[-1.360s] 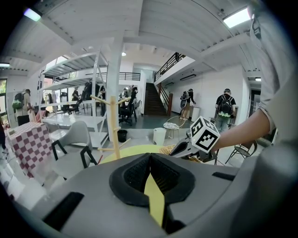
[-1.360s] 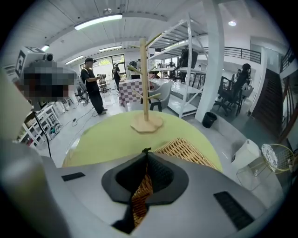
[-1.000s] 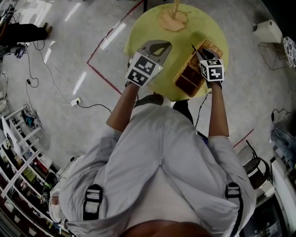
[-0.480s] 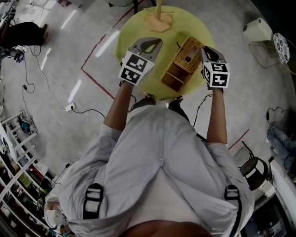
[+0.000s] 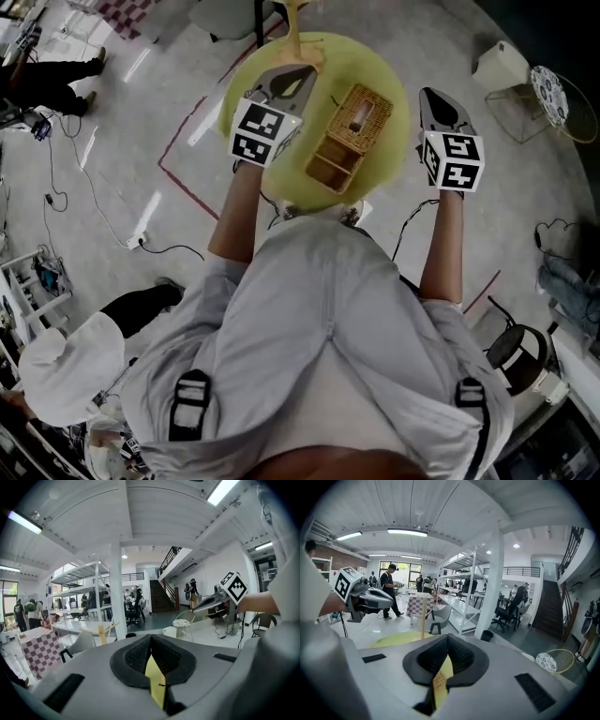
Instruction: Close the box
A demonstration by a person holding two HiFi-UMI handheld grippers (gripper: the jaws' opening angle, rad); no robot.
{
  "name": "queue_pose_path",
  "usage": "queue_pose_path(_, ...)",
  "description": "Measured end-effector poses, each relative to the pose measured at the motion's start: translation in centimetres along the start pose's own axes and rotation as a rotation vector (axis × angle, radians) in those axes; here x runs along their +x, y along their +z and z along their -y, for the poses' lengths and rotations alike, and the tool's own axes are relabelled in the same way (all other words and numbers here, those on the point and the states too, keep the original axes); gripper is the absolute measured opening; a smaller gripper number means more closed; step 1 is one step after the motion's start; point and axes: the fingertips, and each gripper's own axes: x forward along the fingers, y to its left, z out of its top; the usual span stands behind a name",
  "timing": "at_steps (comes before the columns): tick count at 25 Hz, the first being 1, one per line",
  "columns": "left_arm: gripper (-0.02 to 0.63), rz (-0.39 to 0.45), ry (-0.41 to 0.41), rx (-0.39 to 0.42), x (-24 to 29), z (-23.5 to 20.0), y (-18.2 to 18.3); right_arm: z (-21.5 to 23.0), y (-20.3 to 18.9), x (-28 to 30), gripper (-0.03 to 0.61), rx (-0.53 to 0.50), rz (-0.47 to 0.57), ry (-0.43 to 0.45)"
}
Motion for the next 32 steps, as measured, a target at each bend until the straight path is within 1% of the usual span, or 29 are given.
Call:
queue_pose_path(4,0.029,0.052,0.011,0.032,-0.2,0.2,2.5,1.1,2.8,-2.2,0.023,-0.034,0.06,-0.029)
queue_pose_path(8,0.029,0.096,0.013,0.056,-0.8,0.5,4.7,1.2,4.9,-4.2,0.023,-0.062,0.1,-0.045)
queue_pose_path(12,0.029,0.126,0.018,0.08,-1.5,0.3,6.5,0.7,6.7,-5.6,0.023,-0.102,0.128,-0.053)
queue_pose_path(19,0.029,0.187,0.044,0.125,-3.3,-0.2,9.2,-0.7,9.9,-7.2,0.023,-0.115,0.196,-0.045)
queue_pose_path(25,0.029,0.202,0.046,0.174,-3.7,0.4,10.9,-0.9,10.9,-8.0,0.023,-0.126,0.223,-0.041)
queue_pose_path(28,0.029,0.206,0.041,0.187,-3.6,0.7,11.5,-0.8,10.9,-7.8,0.023,-0.132,0.212,-0.045)
queue_pose_path(32,0.029,0.203,0.036,0.187,-3.5,0.4,11.3,-1.2,11.0,-7.1,0.023,-0.15,0.194,-0.041)
